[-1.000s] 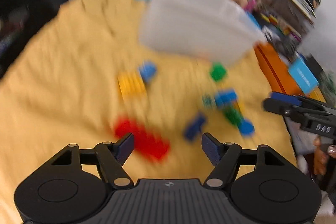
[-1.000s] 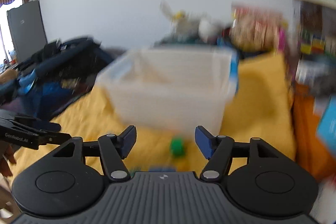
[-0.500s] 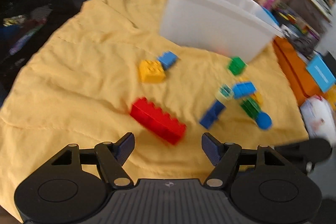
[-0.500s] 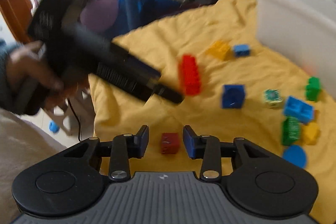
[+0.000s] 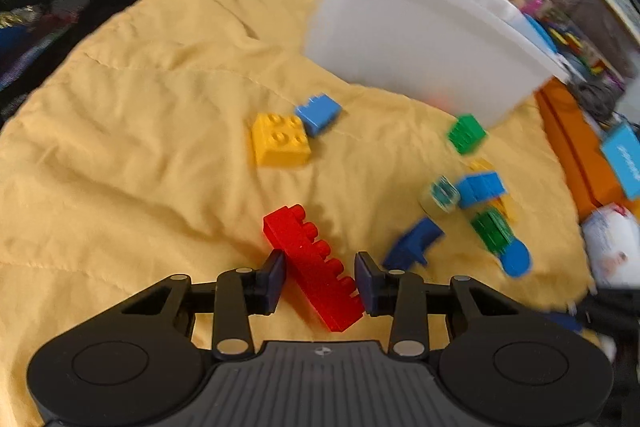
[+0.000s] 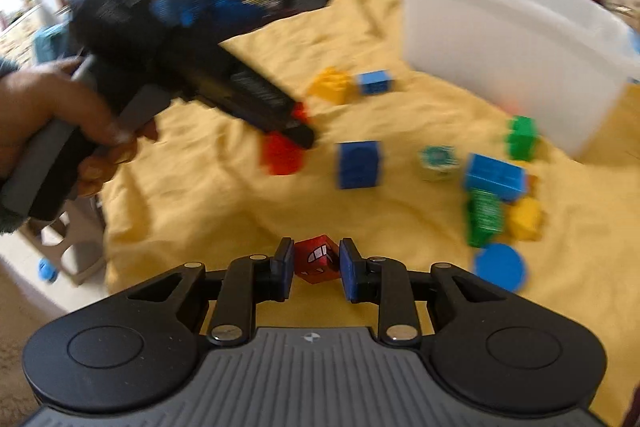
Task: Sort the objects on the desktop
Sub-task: 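Grasp the long red brick with the left gripper while the right gripper grasps the small red face block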
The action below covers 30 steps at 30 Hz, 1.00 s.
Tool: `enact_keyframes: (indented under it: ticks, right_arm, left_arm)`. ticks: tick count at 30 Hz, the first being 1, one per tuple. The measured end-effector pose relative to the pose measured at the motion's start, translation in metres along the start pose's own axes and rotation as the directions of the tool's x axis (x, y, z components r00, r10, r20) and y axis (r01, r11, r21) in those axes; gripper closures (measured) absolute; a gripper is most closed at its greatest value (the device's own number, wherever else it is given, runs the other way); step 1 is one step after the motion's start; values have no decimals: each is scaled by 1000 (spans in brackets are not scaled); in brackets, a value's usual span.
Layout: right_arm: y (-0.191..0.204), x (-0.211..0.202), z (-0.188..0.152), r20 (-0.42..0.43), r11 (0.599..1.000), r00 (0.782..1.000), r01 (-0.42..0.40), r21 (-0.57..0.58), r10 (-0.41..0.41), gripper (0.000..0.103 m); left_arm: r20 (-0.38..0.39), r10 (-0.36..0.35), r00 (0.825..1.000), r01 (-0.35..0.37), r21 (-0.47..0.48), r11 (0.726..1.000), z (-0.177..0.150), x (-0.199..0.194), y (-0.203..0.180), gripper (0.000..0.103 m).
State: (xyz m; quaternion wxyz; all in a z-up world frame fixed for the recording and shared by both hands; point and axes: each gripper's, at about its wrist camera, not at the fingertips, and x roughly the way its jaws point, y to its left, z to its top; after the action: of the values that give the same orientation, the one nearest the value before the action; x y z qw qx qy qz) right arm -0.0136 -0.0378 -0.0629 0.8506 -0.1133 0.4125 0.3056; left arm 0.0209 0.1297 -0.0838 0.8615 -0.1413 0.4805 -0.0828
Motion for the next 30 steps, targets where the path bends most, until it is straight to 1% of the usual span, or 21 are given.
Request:
enact_keyframes:
  ticks: [3,5,6,8,11,12,13,15,17,19,22,23,27,29,30]
  right_arm:
    - [-14,-1,-3,7,998,999,41,53,-41,76]
    - [-22,-7,-6,17,995,998,58,83,-60,76]
    - [-25,-8,-7,19,994,998,63,93,-65,76]
    - [-30,-7,-9,14,991,996,81,106,-83,76]
    - [-34,-1,-12,-5,986,995,103,133,-103,76]
    - [-35,2,-12,-9,984,994,105,141,-105,76]
    - [-35,3,-12,-12,984,994,106,143,-105,76]
    - [-34,5,-12,-16,985,994,108,137,-107,76]
    - [-32,6,-11,-16,986,994,109,129,-108,76]
    - [-31,6,-11,-13,987,994,107,122,-106,76]
    - [-31,7,-12,-15,986,994,105,126,-104,75]
    - [-31,7,-12,-14,987,995,103,126,-102,75]
    - [-31,8,-11,-14,988,995,99,116,-98,74]
    - [-31,8,-10,-10,989,995,97,115,-96,74]
    - [-30,8,-10,-9,989,995,97,111,-97,74]
  left_arm:
    - [-59,-88,994,89,0,996,-16,-12,-5,62]
    - [-105,-178,978,180,18,983,-27,-19,-18,62]
    - [-123,-213,969,220,43,975,-31,-20,-27,62]
    - [-132,-277,952,294,126,948,-35,-20,-49,62]
    - [-127,-296,947,317,196,928,-34,-8,-67,62]
    - [-127,-282,951,303,197,932,-34,-3,-68,62]
    - [-124,-251,960,271,200,941,-34,0,-68,62]
    - [-86,-189,978,204,219,954,-35,-4,-64,62]
    - [-49,-155,987,162,221,962,-36,-13,-52,58]
    - [-20,-90,996,92,223,970,-38,-18,-41,57]
    - [-12,-69,998,70,161,985,-38,-26,-25,56]
    - [-8,-59,998,60,156,986,-38,-29,-24,56]
    - [10,-98,995,95,161,982,-41,-45,-31,54]
    - [15,-112,994,108,182,977,-43,-49,-41,50]
    - [11,-113,994,108,193,975,-44,-48,-46,49]
